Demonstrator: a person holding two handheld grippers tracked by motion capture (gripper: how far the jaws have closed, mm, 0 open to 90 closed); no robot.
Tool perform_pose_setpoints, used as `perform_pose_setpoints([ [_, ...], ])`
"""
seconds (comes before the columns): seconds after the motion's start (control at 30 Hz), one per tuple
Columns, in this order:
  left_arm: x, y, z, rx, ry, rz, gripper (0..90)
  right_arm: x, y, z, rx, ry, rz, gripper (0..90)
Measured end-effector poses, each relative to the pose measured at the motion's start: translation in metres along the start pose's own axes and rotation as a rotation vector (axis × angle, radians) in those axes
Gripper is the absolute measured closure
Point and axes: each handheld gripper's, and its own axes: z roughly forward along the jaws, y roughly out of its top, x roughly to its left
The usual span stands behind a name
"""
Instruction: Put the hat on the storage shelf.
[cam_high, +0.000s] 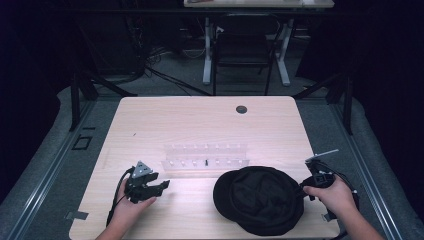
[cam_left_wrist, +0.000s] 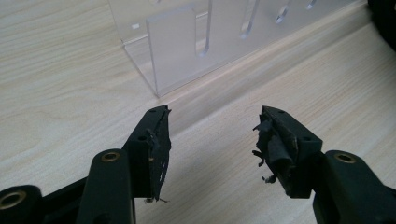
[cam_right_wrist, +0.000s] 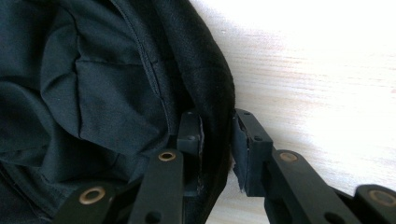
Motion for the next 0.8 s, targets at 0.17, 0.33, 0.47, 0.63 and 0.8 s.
perform_pose_setpoints([
  [0.17,-0.0002,-0.0001,0.0008,0.001,0.000,0.000,43.7,-0.0014,0.0018,0.0020,0.019,0.006,-0.004,78.3],
  [0.33,-0.0006,-0.0002,0.0013,0.001,0.000,-0.002,43.7,-0.0020,0.0021,0.0035,0.014,0.049,0.009,85.0],
  [0.47,-0.0005,-0.0002,0.0013,0.000,0.001,-0.003,43.8,-0.0035,0.0029,0.0015,0.027,0.057,0.001,86.5],
  [0.63,-0.0007,-0.0002,0.0016,0.001,0.000,-0.002,43.8,-0.0018,0.0021,-0.0006,0.022,0.061,0.008,87.6],
  [0.8,-0.0021,-0.0006,0.0027,-0.009,0.018,-0.008,43.8,-0.0019,0.0020,-0.0046,-0.001,0.092,0.032,87.7],
])
